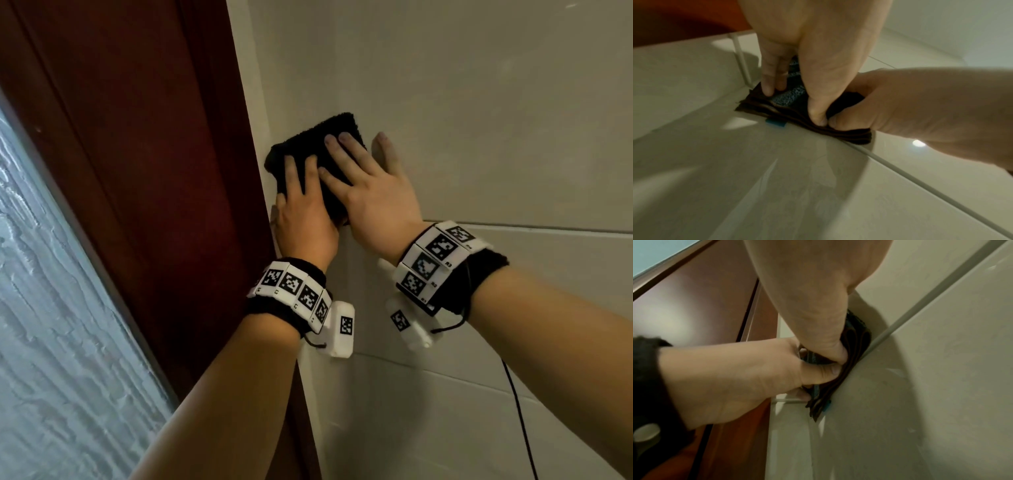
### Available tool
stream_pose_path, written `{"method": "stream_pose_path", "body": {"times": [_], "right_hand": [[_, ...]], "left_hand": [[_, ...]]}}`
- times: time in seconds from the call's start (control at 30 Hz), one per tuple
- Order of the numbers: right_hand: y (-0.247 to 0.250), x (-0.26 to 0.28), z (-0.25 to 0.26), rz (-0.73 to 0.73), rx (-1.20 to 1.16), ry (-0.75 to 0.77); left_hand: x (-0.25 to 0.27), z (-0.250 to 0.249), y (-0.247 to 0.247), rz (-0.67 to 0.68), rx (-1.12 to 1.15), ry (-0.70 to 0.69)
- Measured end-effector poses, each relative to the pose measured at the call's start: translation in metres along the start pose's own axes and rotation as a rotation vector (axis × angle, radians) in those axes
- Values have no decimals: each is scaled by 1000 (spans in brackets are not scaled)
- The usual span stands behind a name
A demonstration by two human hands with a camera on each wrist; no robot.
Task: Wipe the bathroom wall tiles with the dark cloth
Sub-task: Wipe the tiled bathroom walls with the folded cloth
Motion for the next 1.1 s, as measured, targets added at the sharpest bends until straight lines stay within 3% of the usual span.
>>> {"method": "stream_pose_path", "body": {"times": [0.7, 1.1], "right_hand": [[-7, 16, -10, -136, 0, -11], [16, 60, -58, -162, 55, -36]], "left_hand": [[4, 0, -9, -68, 14, -25], [33, -61, -8, -63, 53, -62]]}}
Point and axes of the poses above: each hand's wrist, its own x-axis away from the middle knuckle, its own y-axis out of the back of the hand, z = x × y, the point moved 1 cm from there along -x, towards the middle knuckle, and after that the axes turned 11 degrees about -z, right-handed, at the moved point
